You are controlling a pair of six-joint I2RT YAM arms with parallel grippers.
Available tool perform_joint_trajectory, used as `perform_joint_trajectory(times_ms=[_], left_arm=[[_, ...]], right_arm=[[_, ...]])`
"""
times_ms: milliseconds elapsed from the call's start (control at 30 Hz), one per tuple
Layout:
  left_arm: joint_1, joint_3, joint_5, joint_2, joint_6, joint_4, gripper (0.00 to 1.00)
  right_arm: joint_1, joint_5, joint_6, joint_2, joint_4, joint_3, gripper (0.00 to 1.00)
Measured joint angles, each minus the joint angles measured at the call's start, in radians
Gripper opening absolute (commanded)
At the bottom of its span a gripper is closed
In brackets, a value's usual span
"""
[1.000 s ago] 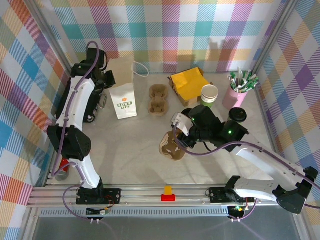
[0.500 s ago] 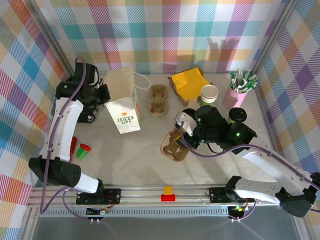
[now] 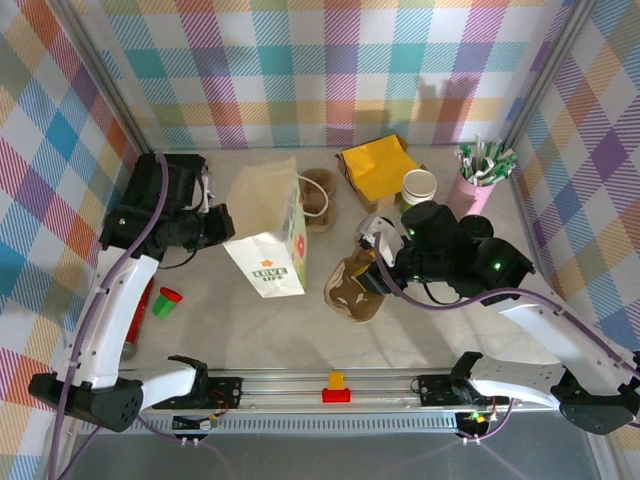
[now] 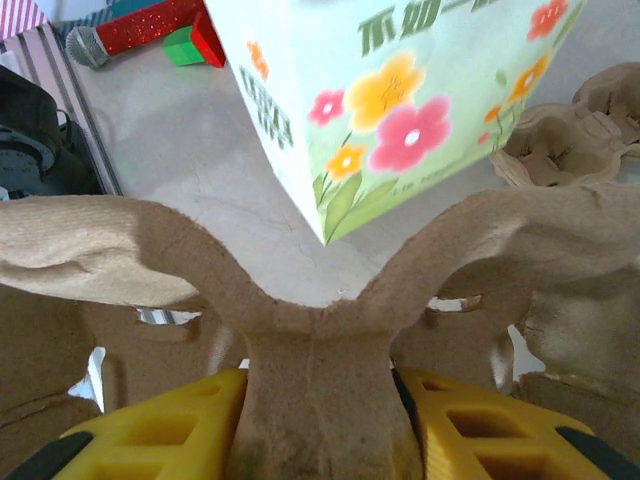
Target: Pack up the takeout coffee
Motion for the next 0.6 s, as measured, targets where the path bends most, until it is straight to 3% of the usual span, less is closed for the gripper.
perform_joint_trajectory(times_ms=[367,467,600], left_arm=[[-0.257,-0.127,-0.017,-0.045,-0.026,0.073,0.03],[-0.298,-0.138,-0.031,-0.044,-0.023,0.092,0.1],[-0.309,-0.146,-0.048,-0.037,-0.015,0.103,0.27]], right_arm=[[0.0,-0.032,0.011,0.007,-0.051,0.122,0.42],[0.0,-0.042,0.011,0.02,-0.052,0.148,0.42],[0.0,-0.05,0.011,0.048,-0.051,0.167,0.41]])
